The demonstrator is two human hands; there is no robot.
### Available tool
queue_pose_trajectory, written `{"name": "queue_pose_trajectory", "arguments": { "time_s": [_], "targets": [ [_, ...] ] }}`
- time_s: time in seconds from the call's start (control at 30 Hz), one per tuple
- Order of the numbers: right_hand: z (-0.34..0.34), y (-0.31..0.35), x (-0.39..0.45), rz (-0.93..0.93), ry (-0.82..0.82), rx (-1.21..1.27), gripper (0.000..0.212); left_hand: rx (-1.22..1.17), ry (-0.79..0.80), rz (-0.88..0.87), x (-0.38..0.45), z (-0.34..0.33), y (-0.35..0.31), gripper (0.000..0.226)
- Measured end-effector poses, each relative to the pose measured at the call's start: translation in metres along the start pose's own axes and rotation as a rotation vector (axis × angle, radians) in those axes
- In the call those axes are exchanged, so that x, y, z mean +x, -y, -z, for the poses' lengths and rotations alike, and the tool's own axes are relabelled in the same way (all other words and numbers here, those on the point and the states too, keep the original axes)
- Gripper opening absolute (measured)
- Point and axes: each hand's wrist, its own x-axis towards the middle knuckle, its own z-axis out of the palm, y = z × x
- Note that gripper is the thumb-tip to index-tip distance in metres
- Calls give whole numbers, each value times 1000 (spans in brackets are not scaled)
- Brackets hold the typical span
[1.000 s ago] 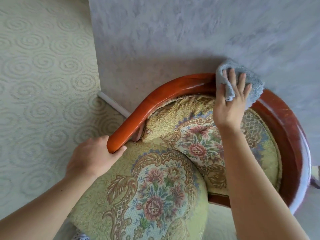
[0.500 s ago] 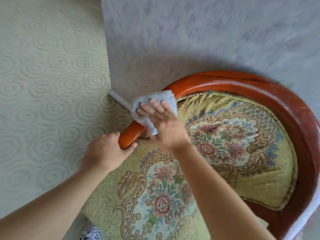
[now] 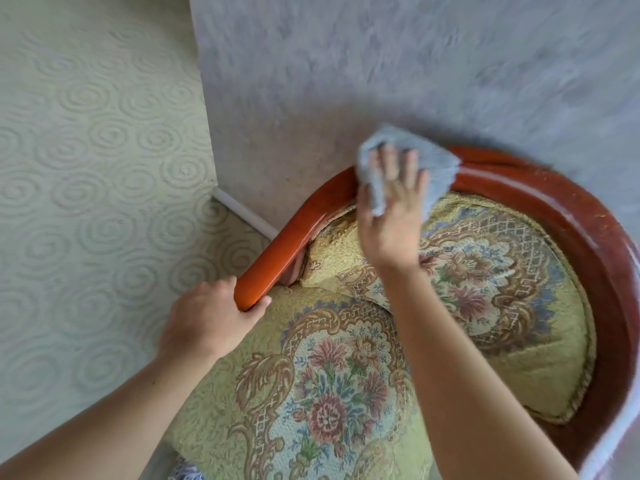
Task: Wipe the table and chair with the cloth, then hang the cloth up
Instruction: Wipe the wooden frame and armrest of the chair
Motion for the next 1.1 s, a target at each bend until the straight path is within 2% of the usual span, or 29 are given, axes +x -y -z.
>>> {"name": "queue_pose_trajectory", "arguments": {
  "time_s": [0.1,0.17,0.33,0.43,0.53,0.6,0.67,0.8,0.93,1.0,1.1],
  "targets": [
    [-34,45,-51,237,237,120,53,-1,-17,17,1,-2,0,52],
    [-43,62,-70,308,317,116,54,-5,-23,19,1,-3,0,50],
    [-16,24,-34,583,391,-222,67,-4,-25,-20,1,-4,4,52],
    [15,-15,6,444,268,-246,61,-17,-27,-34,1,-5,6,51],
    [40,-46,33,212,119,-263,53,-6,-32,-33,2,-7,7,51],
    [51,-60,39,56,37,-243,54,-1,-44,-42,2,-8,8,51],
    [54,-64,35,-17,-1,-220,57,13,-53,-49,2,-8,7,51],
    [44,-38,5,-142,-6,-77,54,31,2,-24,0,1,3,55],
    [46,-9,-24,-197,195,174,47,13,137,-30,-1,12,-1,67],
    [59,-4,-37,-358,239,307,50,33,267,-10,1,17,-2,81],
    [85,1,-53,-690,68,521,49,39,354,-39,13,27,-12,103]
  ]
}}
